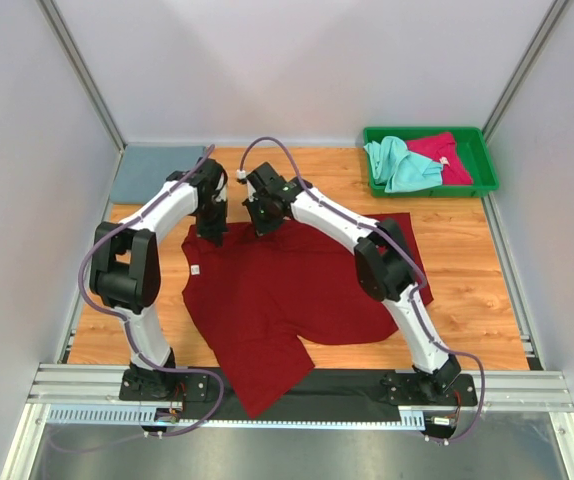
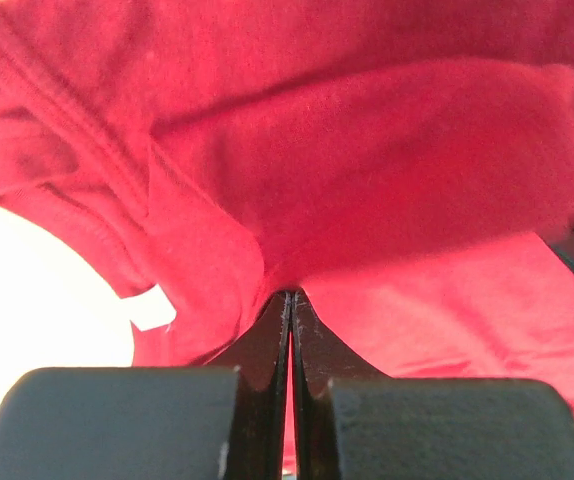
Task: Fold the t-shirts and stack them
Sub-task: Fold the tshirt
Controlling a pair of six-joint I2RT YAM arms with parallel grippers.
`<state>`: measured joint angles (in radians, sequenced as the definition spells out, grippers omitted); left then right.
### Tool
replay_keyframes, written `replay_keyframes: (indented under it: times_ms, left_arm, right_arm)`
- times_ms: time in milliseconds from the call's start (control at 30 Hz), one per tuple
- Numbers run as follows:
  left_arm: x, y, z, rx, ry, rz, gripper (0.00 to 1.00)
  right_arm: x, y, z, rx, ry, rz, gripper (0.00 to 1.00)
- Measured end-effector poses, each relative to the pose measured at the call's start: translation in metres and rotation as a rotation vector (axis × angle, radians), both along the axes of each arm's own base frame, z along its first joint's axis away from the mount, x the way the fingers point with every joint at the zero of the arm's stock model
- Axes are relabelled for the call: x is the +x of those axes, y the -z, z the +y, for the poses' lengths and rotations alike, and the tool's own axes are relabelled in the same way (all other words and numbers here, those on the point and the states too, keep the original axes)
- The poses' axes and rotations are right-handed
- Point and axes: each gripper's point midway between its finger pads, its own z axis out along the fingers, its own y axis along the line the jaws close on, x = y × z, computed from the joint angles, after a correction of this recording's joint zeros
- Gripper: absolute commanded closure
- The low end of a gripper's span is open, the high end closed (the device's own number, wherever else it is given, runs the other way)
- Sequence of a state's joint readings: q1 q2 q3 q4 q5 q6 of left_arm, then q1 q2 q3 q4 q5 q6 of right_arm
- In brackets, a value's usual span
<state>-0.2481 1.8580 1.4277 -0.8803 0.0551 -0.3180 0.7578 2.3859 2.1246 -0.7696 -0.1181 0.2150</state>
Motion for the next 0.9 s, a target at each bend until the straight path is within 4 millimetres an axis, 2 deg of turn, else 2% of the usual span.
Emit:
replay_keyframes:
  times_ms: [167, 300, 433, 667, 767, 900]
  left_arm:
    - [-0.01, -0.016, 0.003, -0.005, 0.022, -0.022, 1.0]
    - [-0.031, -0.025, 0.006, -0.013, 0.03, -0.018, 1.0]
    - [-0.054, -0.022, 0.011, -0.001, 0.03, 0.021, 1.0]
    - [-0.091, -0.02, 0.026, 0.048, 0.006, 0.09, 1.0]
    - [-0.104, -0.021, 0.03, 0.055, -0.01, 0.104, 1.0]
    - [-0.121, -0.021, 0.032, 0.056, -0.032, 0.124, 1.0]
  right_arm:
    - [-0.024, -0.033, -0.011, 0.04, -0.048, 0.026, 1.0]
    - [-0.046, -0.042, -0.02, 0.056, -0.08, 0.077, 1.0]
    - [-0.069, -0.037, -0.025, 0.068, -0.11, 0.157, 1.0]
    - [-0.12, -0.002, -0.039, 0.046, -0.125, 0.342, 1.0]
    - [-0.132, 0.006, -0.039, 0.048, -0.131, 0.385, 1.0]
    - [-0.141, 0.005, -0.036, 0.07, -0.132, 0.416, 0.95]
